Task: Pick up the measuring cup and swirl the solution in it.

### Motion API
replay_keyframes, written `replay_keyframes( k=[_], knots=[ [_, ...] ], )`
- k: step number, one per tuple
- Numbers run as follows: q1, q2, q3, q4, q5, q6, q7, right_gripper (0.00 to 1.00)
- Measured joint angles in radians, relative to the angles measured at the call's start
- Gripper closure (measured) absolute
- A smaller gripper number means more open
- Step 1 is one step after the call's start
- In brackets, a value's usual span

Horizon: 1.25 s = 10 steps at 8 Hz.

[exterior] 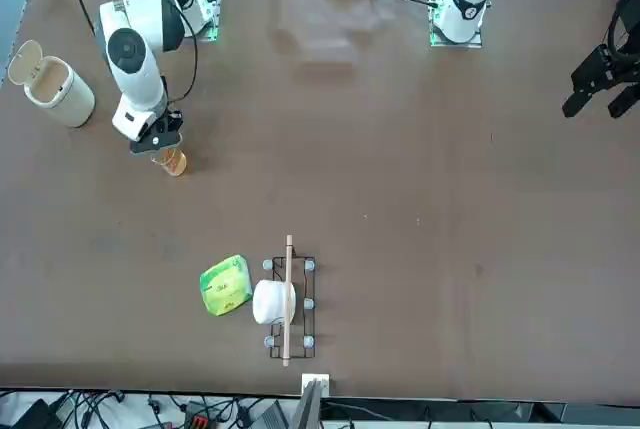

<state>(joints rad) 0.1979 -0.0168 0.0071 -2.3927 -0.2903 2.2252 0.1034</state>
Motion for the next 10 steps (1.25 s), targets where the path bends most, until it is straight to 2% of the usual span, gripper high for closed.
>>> replay_keyframes(
  k=[2, 4, 7, 10],
  knots=[
    [-0.001, 0.061, 0.000, 0.063, 0.055, -0.068, -0.011, 0.97],
    [-0.005, 0.110, -0.002, 0.095, 0.060, -0.087, -0.045, 0.97],
    [-0.056, 0.117, -0.010, 0.135, 0.061, -0.135, -0.194, 0.97],
    [-0.067, 0.178, -0.008, 0.227, 0.062, -0.159, -0.210, 0.97]
  ],
)
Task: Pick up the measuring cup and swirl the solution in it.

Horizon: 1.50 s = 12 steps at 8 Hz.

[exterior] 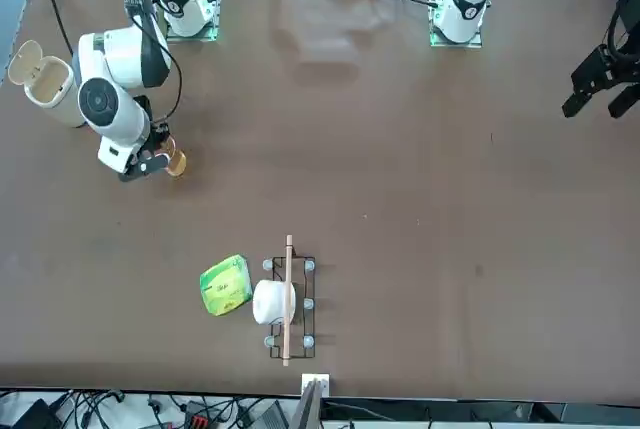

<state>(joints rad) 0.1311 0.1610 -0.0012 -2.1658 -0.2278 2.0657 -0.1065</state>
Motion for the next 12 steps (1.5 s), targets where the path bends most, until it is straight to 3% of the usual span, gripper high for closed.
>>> replay_keyframes(
  k=[3, 7, 9, 12],
  knots=[
    [0.003, 0.062, 0.009, 0.072, 0.081, -0.044, 0.000, 0.97],
    [0.018, 0.065, 0.019, 0.087, 0.105, -0.179, -0.030, 0.97],
    [0.016, 0.064, 0.015, 0.088, 0.096, -0.202, -0.047, 0.97],
    [0.016, 0.066, 0.013, 0.088, -0.010, -0.199, -0.053, 0.97]
  ],
)
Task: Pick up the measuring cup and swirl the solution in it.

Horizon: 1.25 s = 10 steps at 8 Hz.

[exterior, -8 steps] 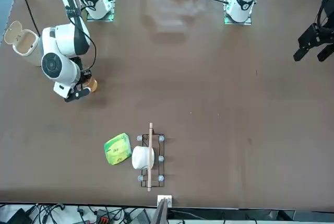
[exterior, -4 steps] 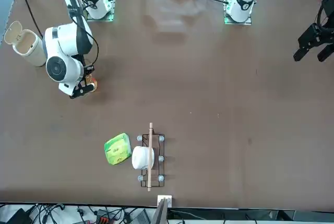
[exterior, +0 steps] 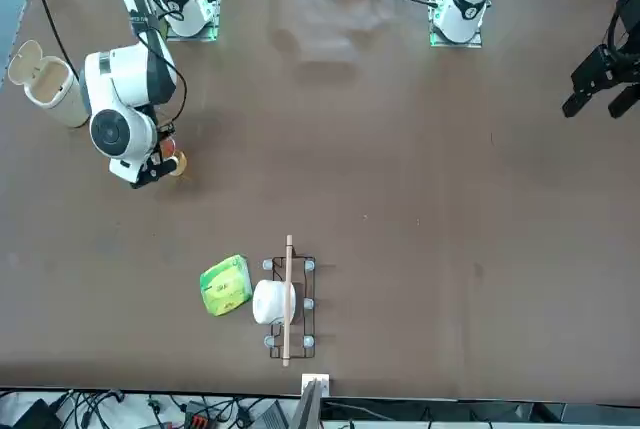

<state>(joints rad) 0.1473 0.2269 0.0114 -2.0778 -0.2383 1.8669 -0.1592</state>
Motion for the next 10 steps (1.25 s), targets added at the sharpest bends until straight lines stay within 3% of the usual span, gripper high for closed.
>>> replay_keyframes(
  k=[4, 7, 10],
  knots=[
    [-0.002, 0.001, -0.001, 0.017, 0.002, 0.054, 0.007, 0.97],
    [0.001, 0.001, 0.001, 0.035, 0.137, 0.055, 0.016, 0.97],
    [0.001, 0.011, 0.001, 0.034, 0.160, 0.020, 0.019, 0.97]
  ],
)
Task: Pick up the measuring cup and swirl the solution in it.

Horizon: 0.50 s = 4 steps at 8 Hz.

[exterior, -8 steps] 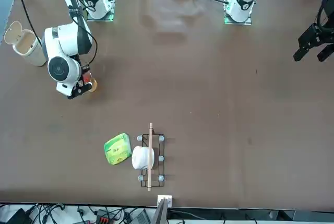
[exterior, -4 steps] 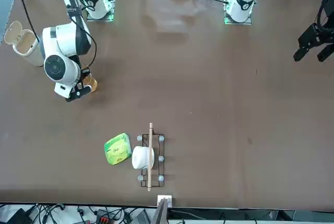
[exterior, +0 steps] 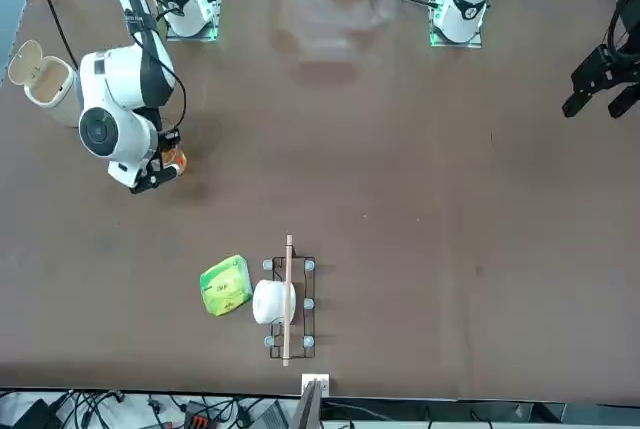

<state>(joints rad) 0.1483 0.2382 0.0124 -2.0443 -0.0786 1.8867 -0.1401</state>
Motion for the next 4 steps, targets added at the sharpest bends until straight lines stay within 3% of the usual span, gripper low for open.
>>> replay_keyframes(
  k=[4],
  knots=[
    [-0.002, 0.007, -0.003, 0.000, -0.094, -0.057, -0.002, 0.97]
  ],
)
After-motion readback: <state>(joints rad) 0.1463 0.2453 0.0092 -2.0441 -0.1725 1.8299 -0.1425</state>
